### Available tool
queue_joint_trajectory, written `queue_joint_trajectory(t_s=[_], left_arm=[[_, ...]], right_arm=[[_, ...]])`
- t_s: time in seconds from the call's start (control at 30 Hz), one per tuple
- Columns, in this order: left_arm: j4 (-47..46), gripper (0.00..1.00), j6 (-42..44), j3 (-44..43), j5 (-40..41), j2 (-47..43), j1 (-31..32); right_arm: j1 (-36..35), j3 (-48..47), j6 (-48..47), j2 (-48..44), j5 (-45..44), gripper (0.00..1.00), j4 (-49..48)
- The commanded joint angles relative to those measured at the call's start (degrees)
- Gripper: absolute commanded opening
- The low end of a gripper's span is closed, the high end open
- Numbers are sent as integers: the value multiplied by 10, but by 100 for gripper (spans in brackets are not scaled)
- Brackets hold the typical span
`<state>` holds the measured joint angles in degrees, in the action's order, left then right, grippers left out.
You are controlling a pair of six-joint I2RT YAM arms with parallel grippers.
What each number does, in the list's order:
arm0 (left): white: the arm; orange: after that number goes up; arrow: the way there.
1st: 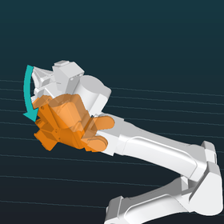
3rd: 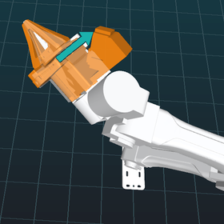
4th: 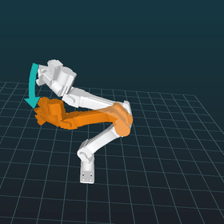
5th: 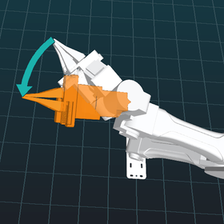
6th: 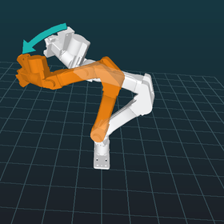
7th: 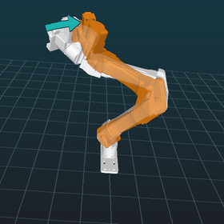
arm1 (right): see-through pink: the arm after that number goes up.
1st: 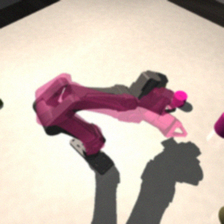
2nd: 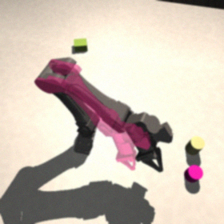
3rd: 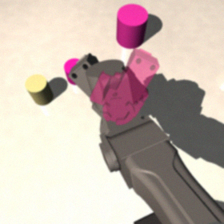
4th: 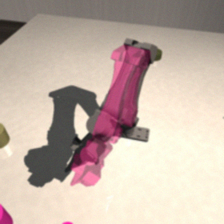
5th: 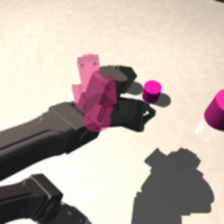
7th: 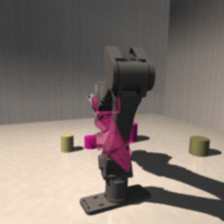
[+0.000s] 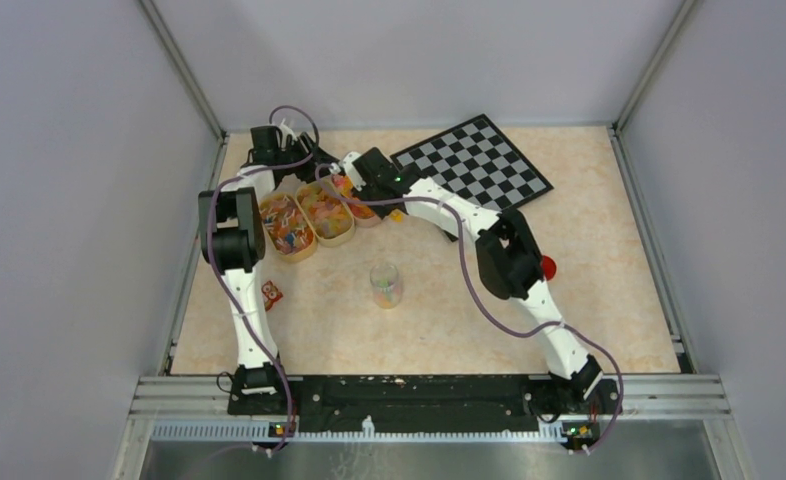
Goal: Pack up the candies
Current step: Scoop the fake candies from the storage box.
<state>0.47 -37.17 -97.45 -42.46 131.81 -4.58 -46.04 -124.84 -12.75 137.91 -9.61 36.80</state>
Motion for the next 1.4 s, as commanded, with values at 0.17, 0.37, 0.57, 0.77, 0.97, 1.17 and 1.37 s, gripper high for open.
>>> queue_joint_trajectory(t_s=[0.17,0.37,0.57,0.77,0.97,1.17,1.37], left_arm=[[-8,54,4,-22,-16,12,2],[-7,56,7,-22,-16,12,2],[-8,57,9,-22,-16,13,1],[-7,58,7,-22,-15,13,-2],[-7,64,1,-32,-25,-4,-6],[9,69,10,-31,-15,-40,-7],[14,71,13,-22,-12,-66,-7]], right_arm=[[2,70,6,-73,10,0,-61],[6,142,8,-113,25,0,-141],[17,224,27,-153,44,0,-230],[24,263,39,-167,58,0,-281],[28,301,41,-186,69,0,-338],[36,351,46,-216,89,0,-409],[40,379,48,-237,107,0,-450]])
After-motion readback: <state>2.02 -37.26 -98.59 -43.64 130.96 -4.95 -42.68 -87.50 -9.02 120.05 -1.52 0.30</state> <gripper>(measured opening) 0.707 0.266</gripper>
